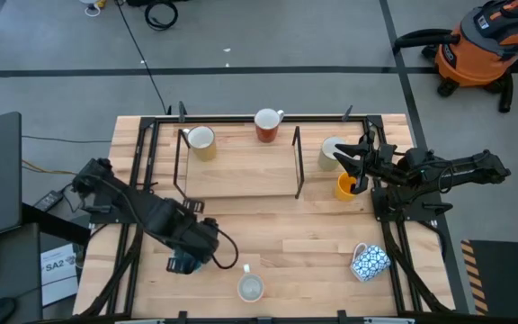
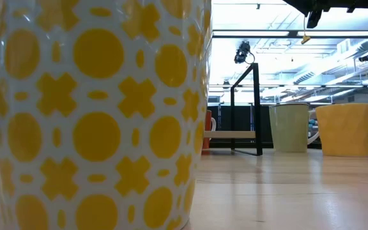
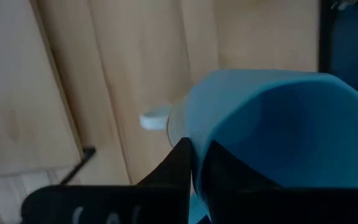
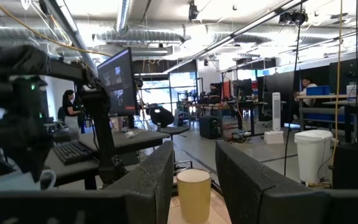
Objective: Place coffee mugs
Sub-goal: Put the blue mug on the shelf
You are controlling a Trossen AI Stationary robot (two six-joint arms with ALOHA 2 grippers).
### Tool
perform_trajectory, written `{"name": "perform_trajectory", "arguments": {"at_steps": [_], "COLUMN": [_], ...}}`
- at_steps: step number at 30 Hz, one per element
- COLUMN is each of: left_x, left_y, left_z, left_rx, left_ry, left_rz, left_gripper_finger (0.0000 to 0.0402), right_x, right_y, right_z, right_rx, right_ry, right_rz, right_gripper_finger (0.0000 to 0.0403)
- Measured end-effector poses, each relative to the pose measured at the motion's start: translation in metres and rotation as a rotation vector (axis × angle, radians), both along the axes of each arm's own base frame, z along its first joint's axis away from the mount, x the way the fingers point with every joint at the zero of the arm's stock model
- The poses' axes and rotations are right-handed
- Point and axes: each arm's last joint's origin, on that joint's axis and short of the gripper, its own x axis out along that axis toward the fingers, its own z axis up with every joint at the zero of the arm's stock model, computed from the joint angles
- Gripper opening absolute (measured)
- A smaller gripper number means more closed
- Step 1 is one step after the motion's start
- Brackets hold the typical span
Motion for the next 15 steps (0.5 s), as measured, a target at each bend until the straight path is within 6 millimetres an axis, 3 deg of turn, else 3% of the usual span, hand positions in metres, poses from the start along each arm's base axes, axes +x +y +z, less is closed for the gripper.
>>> {"name": "perform_trajectory", "arguments": {"at_steps": [7, 15], "left_x": [0.011, 0.028], "left_y": [0.033, 0.105], "left_z": [0.044, 0.064], "left_rx": [-0.021, 0.101], "left_ry": [-0.170, -0.261], "left_rz": [-0.073, -0.129], "left_gripper_finger": [0.0030, 0.0030], "right_x": [0.000, 0.000], "right_y": [0.000, 0.000], "right_z": [0.000, 0.000], "right_rx": [0.000, 0.002], "right_ry": [0.000, -0.001], "right_rz": [0.000, 0.001], "right_gripper_finger": [0.0125, 0.0125]}}
